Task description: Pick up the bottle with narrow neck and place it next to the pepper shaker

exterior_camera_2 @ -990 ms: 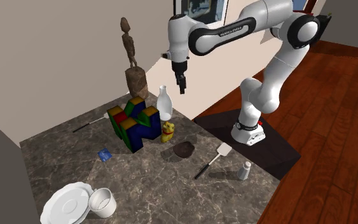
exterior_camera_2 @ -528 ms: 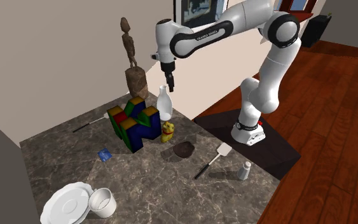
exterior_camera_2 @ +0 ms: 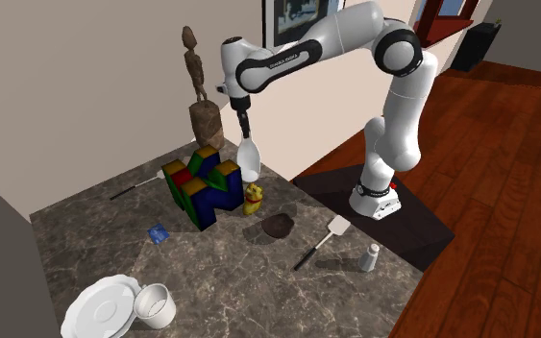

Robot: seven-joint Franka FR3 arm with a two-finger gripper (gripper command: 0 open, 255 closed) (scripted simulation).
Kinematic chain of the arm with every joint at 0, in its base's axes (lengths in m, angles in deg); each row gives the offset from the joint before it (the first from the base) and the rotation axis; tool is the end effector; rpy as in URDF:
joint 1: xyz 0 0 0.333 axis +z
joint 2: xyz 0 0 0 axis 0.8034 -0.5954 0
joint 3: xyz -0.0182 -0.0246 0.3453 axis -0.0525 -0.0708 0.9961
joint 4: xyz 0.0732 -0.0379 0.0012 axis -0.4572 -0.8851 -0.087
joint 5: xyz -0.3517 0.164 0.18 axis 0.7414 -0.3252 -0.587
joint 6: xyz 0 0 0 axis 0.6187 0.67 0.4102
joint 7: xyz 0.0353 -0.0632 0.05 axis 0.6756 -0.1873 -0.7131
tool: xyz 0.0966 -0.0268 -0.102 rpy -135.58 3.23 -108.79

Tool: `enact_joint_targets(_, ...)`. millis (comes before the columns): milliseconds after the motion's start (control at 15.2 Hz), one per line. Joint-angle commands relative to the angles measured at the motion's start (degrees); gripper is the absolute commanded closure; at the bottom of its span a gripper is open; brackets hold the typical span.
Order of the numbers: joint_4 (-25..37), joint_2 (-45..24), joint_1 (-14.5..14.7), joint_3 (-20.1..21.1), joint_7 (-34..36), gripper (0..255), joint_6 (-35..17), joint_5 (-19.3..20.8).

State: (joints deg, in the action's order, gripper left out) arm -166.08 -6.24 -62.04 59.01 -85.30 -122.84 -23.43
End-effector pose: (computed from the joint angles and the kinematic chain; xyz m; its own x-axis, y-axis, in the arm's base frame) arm 0.5063 -0.2976 0.4351 0.9968 -0.0621 -0.0504 -0.0623 -0.9981 -0.0015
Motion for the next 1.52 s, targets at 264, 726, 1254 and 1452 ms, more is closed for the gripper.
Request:
enact_joint_targets(264,-3.00,-1.14,-0.08,-0.05,-0.30,0,-4.09,-0.42)
enact_joint_targets(726,-2.99,-1.14,-0.08,-0.05,-0.30,0,-4.08,-0.42)
enact_joint_targets(1254,-2.99,-1.14,-0.08,-0.05,-0.30,255,-4.08,-0.42)
enact_joint_targets(1452,-2.51,-0.87,-0.07,-0.04,-0.23,255,-3.35,-0.31)
